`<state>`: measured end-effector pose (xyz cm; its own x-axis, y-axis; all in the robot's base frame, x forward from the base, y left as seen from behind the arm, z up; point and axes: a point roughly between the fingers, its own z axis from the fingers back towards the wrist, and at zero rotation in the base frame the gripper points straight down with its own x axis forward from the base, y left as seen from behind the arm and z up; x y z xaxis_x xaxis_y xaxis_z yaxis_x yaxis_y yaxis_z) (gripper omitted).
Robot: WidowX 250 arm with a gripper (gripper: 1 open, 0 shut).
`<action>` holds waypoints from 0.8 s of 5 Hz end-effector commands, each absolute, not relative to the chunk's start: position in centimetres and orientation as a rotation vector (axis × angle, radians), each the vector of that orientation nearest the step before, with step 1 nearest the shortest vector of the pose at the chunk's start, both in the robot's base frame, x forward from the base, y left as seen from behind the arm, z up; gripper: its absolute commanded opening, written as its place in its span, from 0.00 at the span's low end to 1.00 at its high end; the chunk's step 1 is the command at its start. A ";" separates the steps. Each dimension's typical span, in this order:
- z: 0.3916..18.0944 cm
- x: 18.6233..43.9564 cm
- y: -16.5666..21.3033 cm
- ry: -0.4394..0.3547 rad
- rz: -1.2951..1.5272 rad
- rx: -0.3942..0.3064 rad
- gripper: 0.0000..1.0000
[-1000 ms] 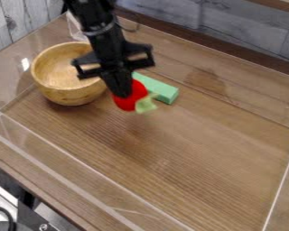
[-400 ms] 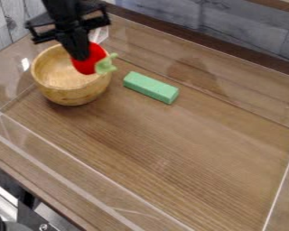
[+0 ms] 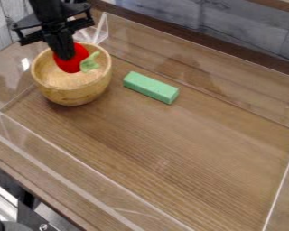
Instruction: Move the red fruit to the left
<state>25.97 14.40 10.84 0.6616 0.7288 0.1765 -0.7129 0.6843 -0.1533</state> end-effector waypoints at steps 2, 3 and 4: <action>11.2 26.4 14.0 -0.278 0.934 -0.001 0.00; 10.1 27.1 14.8 -0.275 0.921 0.010 0.00; 9.1 27.7 15.5 -0.271 0.905 0.018 0.00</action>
<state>26.88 14.78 7.44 0.5992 0.7790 0.1844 -0.7808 0.6196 -0.0802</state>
